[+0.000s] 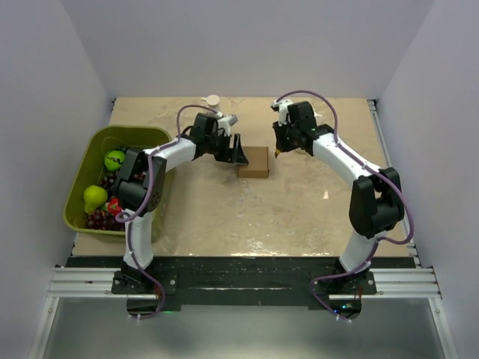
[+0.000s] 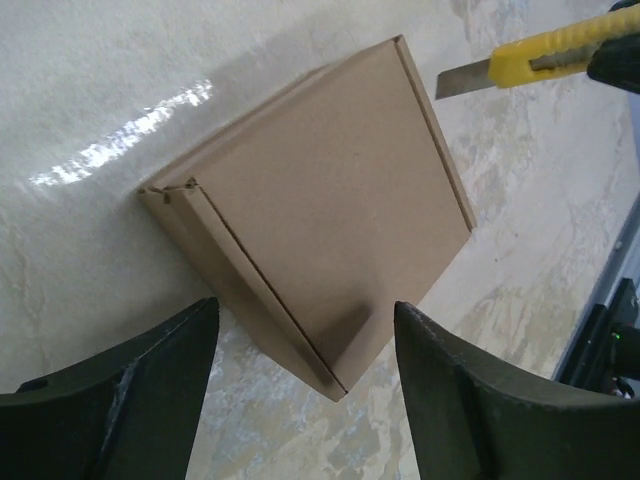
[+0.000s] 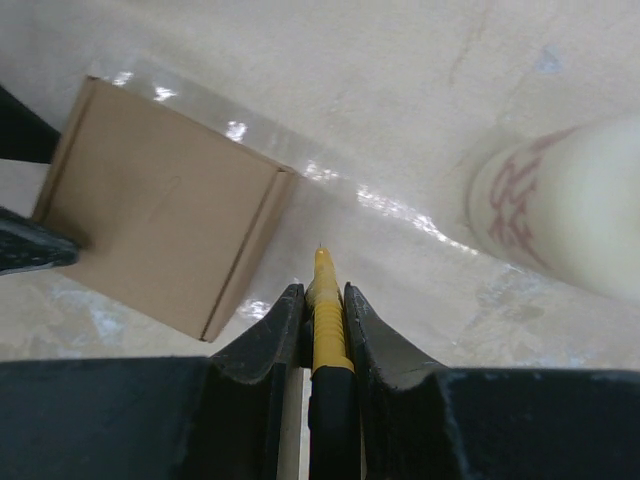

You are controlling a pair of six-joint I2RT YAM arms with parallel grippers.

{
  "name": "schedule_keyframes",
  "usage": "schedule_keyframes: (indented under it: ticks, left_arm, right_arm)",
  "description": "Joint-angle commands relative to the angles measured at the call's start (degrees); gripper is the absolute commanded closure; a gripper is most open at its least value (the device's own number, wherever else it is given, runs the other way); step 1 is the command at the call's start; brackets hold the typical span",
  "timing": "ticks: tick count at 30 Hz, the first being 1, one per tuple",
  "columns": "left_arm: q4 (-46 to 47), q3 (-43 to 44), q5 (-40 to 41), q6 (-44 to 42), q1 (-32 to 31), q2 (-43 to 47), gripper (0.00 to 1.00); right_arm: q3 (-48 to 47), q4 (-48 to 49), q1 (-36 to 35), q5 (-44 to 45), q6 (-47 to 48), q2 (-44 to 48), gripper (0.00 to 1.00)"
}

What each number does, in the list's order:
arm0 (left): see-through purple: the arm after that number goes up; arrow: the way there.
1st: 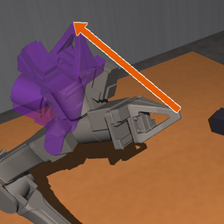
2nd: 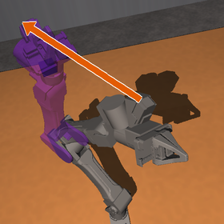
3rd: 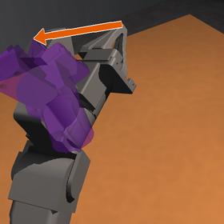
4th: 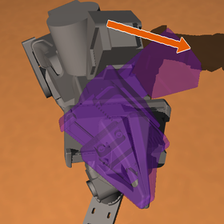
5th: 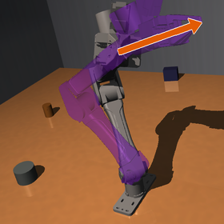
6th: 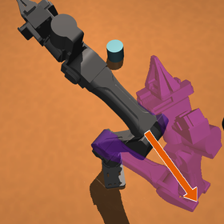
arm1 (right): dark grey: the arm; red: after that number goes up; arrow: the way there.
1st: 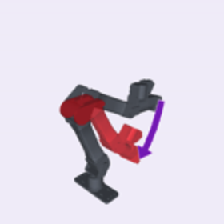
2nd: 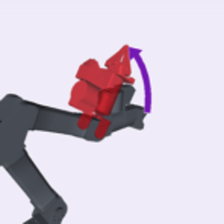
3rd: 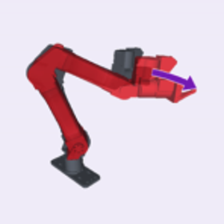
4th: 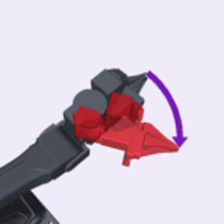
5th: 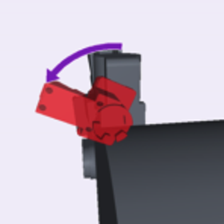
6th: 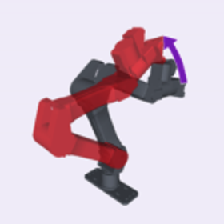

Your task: Unpack the express box

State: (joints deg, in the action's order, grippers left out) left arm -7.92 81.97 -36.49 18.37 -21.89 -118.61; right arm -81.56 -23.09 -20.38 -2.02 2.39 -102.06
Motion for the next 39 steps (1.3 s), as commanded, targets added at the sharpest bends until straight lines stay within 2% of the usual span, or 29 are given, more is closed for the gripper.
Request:
schedule_keyframes:
  ticks: [1, 7, 13, 20, 26, 29, 35, 38, 39]
  left_arm:
    - [6.4, -0.2, -9.2, 0.9, 0.6, -0.7, 0.35]
    - [9.6, -0.1, -14.1, 0.4, 0.7, -0.6, 0.6]
    - [9.5, 0.8, -14.8, -0.7, 0.7, 0.3, 0.76]
    - [9.2, 6.7, -16.3, -1.1, 0.4, 5.7, 0.78]
    - [9.6, 3.1, -18.4, -1.2, -1.8, 10.8, 0.78]
    - [5.9, 2.1, -19.6, -5.0, -3.9, 13.0, 0.75]
    - [0.9, 0.6, -15.2, -12.2, -4.2, 19.7, 0.59]
    - [-3.0, 1.0, 1.5, -14.7, -2.6, 23.8, 0.43]
    - [-3.8, 0.8, 9.1, -14.9, -1.8, 24.5, 0.34]
  right_arm:
    - [-3.3, 1.8, -1.9, -5.0, -1.0, 0.0, 1.0]
    - [-2.2, 2.1, -2.2, -10.5, -1.7, -0.3, 1.0]
    - [-1.6, 3.0, -2.4, -14.0, -2.0, 0.2, 1.0]
    - [-1.1, 4.8, -2.6, -18.9, -4.6, -0.6, 1.0]
    - [-1.8, 5.7, -3.3, -20.5, -6.3, -2.5, 1.0]
    - [-2.5, 5.3, -3.4, -19.7, -6.4, -3.1, 1.0]
    - [-3.1, 3.6, -3.3, -14.8, -4.2, -1.9, 1.0]
    - [-2.2, 4.0, -2.9, -14.9, -3.9, -1.7, 1.0]
    - [-1.8, 4.2, -2.9, -14.9, -4.1, -1.9, 1.0]
